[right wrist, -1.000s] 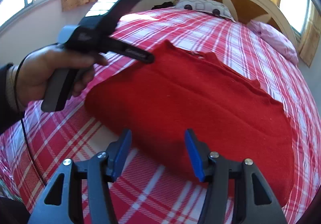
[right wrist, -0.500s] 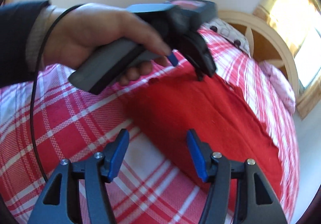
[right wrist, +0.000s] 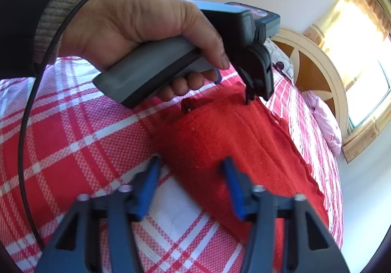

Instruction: Fold small clothes

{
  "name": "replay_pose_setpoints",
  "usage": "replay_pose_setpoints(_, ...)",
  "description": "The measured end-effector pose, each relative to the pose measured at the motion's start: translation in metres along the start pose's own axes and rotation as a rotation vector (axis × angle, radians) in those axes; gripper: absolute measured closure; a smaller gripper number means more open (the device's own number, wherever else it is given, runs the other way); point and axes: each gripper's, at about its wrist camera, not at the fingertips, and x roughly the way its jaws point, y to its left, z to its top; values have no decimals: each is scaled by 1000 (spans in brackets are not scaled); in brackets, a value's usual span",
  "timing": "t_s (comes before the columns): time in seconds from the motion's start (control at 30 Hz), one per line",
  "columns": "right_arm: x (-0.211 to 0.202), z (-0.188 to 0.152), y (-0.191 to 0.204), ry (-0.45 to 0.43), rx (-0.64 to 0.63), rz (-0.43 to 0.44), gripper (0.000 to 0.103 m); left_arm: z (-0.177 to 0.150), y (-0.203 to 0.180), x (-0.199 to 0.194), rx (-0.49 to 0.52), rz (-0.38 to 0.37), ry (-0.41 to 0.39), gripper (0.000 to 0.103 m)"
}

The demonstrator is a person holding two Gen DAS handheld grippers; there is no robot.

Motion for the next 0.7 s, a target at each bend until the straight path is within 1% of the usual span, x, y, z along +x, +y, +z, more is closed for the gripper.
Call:
replay_pose_setpoints(0.03,1,1,0,0,4,-4,68,0,-3,1,12,-6,0,43)
replay_pose_setpoints(0.1,3,2,-2,4,10,-6,76,0,-8,4,39,-8,4,72)
replay_pose_setpoints(0.13,3,4,-2,3,17,-4,79,1,-7,4,30,-22,-2,83)
replay_pose_setpoints(0.17,2,5,-3,0,24,-1,83,3,-6,3,6,-49,-6,87)
replay_pose_setpoints(0.3,-4,4,-12,-18,61,20,86,5,-2,0,-41,-62,-12,87)
replay_pose_setpoints(0.47,-14,2,-27,-51,111,53,86,7,5,-8,-116,-119,-16,88)
replay_pose_setpoints(0.63,-32,-4,-53,-86,225,104,87,16,-2,-21,-166,-168,-28,88)
replay_pose_setpoints(0.7,-39,-5,-63,-99,265,117,87,22,-6,-26,-197,-205,-29,88)
